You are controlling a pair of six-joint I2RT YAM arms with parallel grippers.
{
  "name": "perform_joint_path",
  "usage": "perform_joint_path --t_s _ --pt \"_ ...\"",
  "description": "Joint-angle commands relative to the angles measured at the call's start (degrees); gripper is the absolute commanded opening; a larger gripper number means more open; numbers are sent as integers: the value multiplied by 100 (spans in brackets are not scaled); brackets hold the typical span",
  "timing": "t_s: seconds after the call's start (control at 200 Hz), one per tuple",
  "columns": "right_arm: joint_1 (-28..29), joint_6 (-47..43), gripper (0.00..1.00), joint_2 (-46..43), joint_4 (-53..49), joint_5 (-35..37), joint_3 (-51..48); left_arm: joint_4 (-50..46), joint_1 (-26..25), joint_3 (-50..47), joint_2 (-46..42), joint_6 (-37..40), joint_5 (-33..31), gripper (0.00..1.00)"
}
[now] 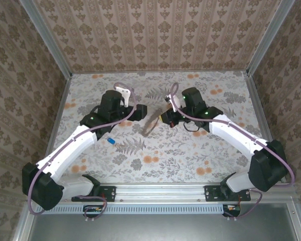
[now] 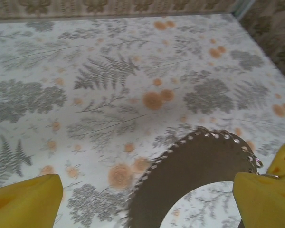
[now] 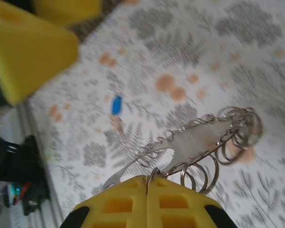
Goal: Put the keys on the keyring
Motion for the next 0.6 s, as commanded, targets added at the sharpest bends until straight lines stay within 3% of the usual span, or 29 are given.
perform_joint_path --t_s 0.0,0.25,0.595 --pt "-290 155 0 -308 787 -1201 190 86 245 229 -129 130 1164 94" --pt "-729 1064 0 -276 2203 -2328 45 701 574 150 -323 -147 2247 85" --pt "-733 1589 0 -270 2707 -2344 -299 1127 572 216 -290 -323 3349 65"
